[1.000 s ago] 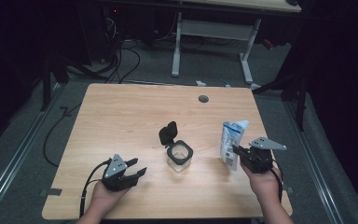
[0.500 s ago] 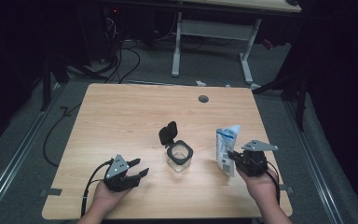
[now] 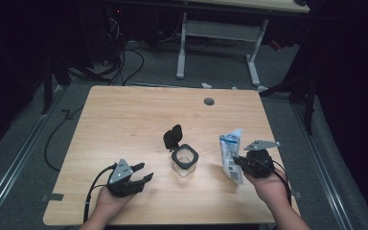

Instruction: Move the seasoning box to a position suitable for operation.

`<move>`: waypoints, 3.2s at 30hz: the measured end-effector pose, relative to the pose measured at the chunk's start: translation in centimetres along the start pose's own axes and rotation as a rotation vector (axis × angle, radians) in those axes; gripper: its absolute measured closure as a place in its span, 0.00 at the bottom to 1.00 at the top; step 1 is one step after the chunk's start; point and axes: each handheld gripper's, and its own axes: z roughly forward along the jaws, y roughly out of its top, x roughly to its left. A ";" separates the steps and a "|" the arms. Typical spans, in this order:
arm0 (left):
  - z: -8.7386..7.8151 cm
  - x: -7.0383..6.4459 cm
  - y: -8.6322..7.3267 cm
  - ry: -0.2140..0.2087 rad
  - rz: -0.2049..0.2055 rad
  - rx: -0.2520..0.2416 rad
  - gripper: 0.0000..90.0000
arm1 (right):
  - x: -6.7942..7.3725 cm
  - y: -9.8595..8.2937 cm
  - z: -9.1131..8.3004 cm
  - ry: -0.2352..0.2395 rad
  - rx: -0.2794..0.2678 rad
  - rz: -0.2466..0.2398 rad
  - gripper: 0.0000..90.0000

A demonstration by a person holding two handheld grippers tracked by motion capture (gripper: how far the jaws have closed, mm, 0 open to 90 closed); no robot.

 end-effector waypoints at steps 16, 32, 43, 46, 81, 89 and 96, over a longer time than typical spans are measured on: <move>0.0 -0.1 0.0 -0.006 0.004 0.001 0.52 | -0.5 1.9 -0.1 0.031 0.149 -0.035 0.98; 0.0 -0.2 -0.1 -0.007 0.010 -0.001 0.52 | 0.3 3.4 0.0 0.044 0.294 -0.108 0.98; 0.1 -0.4 -0.1 -0.013 0.015 0.000 0.52 | 0.8 3.9 0.0 0.036 0.362 -0.147 0.99; 0.2 -0.4 -0.1 -0.016 0.018 0.001 0.52 | 0.8 4.1 0.0 0.037 0.376 -0.149 0.99; 2.5 -6.1 1.8 -0.140 0.062 -0.023 0.46 | 2.2 5.5 -1.4 0.075 0.400 -0.189 0.99; 4.7 -9.0 2.7 -0.212 0.072 -0.032 0.47 | 2.4 5.6 -1.5 0.086 0.396 -0.203 0.99; 6.9 -10.6 4.0 -0.269 0.081 -0.049 0.47 | 2.8 5.9 -1.6 0.091 0.401 -0.211 0.99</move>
